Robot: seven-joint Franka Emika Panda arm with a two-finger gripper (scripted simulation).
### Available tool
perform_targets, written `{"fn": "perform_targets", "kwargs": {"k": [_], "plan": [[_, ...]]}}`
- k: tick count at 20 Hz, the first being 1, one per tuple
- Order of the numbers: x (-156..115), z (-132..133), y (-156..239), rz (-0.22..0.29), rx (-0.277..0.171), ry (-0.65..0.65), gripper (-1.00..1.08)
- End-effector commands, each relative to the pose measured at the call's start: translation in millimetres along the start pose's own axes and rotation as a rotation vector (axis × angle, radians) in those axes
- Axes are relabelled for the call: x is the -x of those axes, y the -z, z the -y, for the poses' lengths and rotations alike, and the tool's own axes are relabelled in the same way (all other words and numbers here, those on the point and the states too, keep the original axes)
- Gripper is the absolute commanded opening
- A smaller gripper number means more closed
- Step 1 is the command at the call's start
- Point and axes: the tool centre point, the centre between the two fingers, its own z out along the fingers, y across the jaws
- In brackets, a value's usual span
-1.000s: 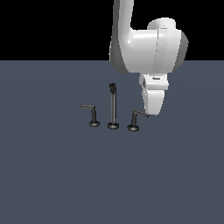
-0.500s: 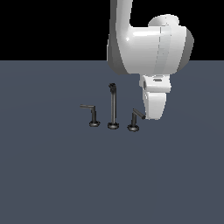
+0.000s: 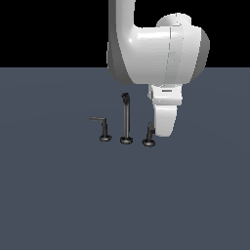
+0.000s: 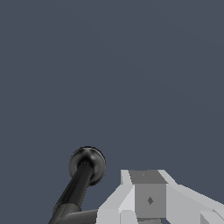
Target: Turn on the faucet by rotating a designated handle.
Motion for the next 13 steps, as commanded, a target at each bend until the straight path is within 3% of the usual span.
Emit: {"fn": "perform_targets", "kwargs": {"k": [1, 2, 13], "plan": [[24.1, -6.7, 0.4, 0.006, 0.006, 0.031, -1.0], [2.7, -2.3, 0.0, 0.0, 0.002, 0.0, -1.0], [67.8, 8.4, 0.5, 0.006, 0.006, 0.031, -1.0]]}}
